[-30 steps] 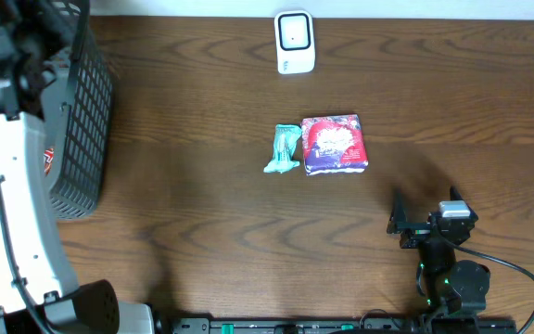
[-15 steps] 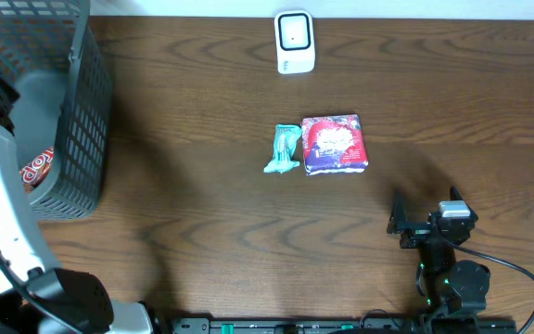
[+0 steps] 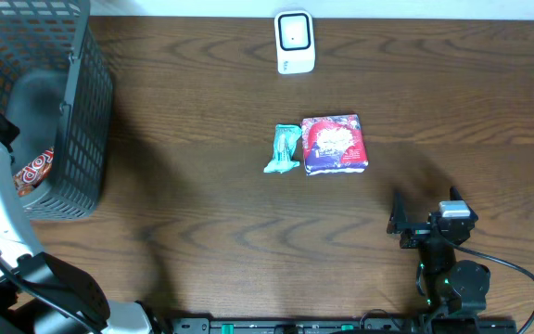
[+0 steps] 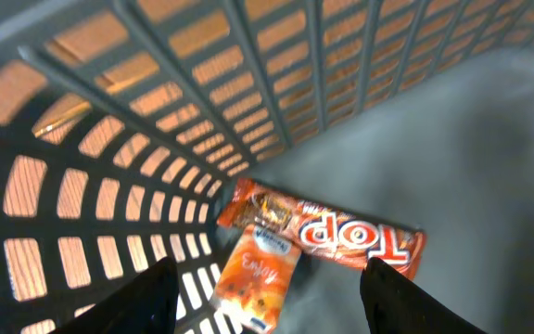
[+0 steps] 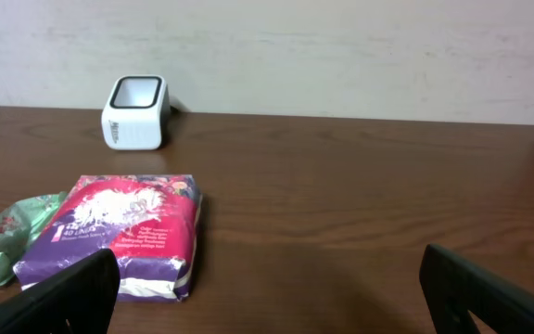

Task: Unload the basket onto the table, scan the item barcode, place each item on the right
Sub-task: 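Reach into the basket and grasp the orange Kleenex pack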

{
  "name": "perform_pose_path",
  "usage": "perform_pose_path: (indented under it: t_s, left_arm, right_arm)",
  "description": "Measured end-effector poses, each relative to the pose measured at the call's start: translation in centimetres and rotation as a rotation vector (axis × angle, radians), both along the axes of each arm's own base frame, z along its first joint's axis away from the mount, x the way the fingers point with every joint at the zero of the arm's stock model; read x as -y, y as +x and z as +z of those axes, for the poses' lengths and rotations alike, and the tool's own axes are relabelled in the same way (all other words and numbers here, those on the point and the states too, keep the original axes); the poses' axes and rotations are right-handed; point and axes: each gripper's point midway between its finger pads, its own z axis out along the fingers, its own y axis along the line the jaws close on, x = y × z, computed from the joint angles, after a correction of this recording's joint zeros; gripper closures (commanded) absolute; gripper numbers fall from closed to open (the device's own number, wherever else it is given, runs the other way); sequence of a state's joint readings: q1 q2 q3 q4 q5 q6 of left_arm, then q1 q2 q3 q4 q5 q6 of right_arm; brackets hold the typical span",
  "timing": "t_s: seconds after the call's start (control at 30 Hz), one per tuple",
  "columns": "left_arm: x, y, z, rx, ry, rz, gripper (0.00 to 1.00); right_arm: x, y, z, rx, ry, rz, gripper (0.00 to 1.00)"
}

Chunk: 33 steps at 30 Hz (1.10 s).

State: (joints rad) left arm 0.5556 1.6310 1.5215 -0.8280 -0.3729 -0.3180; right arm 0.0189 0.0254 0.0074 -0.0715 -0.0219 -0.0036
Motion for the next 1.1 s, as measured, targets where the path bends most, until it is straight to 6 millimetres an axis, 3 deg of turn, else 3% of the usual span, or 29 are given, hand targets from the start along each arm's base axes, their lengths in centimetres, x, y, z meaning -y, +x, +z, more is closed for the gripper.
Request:
perform_pose_path:
  t_s: [0.2,0.53,0.8,1.1]
  left_arm:
    - [0.5,-0.8,-2.4,-0.054,-0.034,0.001,0.38]
    - [0.9,-1.5,-8.9,-0.214,-0.133,0.0,0.38]
    - [0.9,-2.5,-12.5,-0.295,-0.226,0.014,0.38]
    - [0.6,-3.2,-13.7,-0.267,-0.312,0.037,0.38]
  right_arm:
    - [0.0,0.0,0.0,0.0,0.0,0.0,0.01]
    - [0.0,0.0,0.0,0.0,0.0,0.0,0.01]
    - [0.0,0.0,0.0,0.0,0.0,0.0,0.01]
    - [0.0,0.0,0.0,0.0,0.0,0.0,0.01]
